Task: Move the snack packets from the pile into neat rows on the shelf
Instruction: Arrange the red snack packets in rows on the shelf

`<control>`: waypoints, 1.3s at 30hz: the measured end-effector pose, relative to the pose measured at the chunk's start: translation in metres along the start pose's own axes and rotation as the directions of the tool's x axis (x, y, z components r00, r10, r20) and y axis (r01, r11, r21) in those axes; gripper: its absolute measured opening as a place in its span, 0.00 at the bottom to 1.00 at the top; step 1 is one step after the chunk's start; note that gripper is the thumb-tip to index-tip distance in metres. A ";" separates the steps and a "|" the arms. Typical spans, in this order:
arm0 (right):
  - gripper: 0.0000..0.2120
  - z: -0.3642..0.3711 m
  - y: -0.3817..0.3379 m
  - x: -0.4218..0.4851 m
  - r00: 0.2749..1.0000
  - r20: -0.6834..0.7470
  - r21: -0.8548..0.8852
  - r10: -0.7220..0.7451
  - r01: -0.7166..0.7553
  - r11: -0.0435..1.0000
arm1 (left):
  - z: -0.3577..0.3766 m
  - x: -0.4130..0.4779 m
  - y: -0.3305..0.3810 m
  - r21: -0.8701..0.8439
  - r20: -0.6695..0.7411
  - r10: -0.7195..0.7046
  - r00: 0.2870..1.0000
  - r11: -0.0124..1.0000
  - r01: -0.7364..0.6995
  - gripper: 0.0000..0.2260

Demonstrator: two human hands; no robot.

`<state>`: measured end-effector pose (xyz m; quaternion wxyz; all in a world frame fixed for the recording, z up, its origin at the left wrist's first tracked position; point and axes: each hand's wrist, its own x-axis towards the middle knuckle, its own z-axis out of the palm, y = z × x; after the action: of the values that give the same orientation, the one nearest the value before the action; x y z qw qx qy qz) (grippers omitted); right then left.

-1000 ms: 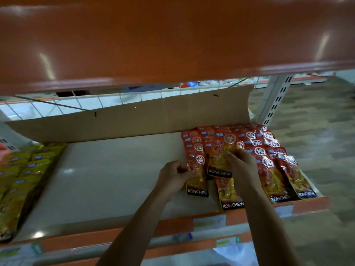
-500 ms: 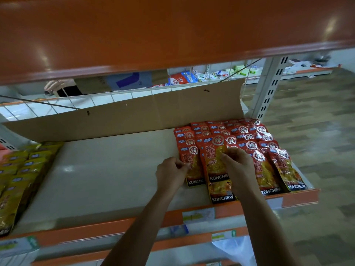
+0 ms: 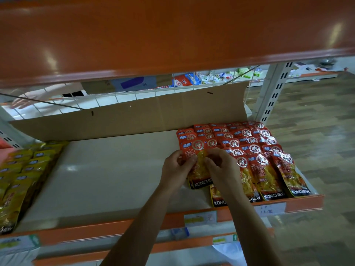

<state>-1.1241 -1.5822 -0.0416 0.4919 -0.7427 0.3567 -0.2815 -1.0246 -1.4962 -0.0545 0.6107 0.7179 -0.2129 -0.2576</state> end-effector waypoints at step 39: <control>0.17 0.038 -0.001 -0.019 0.977 0.082 -0.479 -0.197 0.212 0.852 | -0.032 -0.013 -0.023 0.779 -0.094 0.286 0.954 0.618 -0.108 0.14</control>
<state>-1.1053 -1.5463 -0.0552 0.2624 -0.8799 0.3276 -0.2227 -1.0144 -1.4595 -0.0720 0.2925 0.9031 -0.3144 0.0026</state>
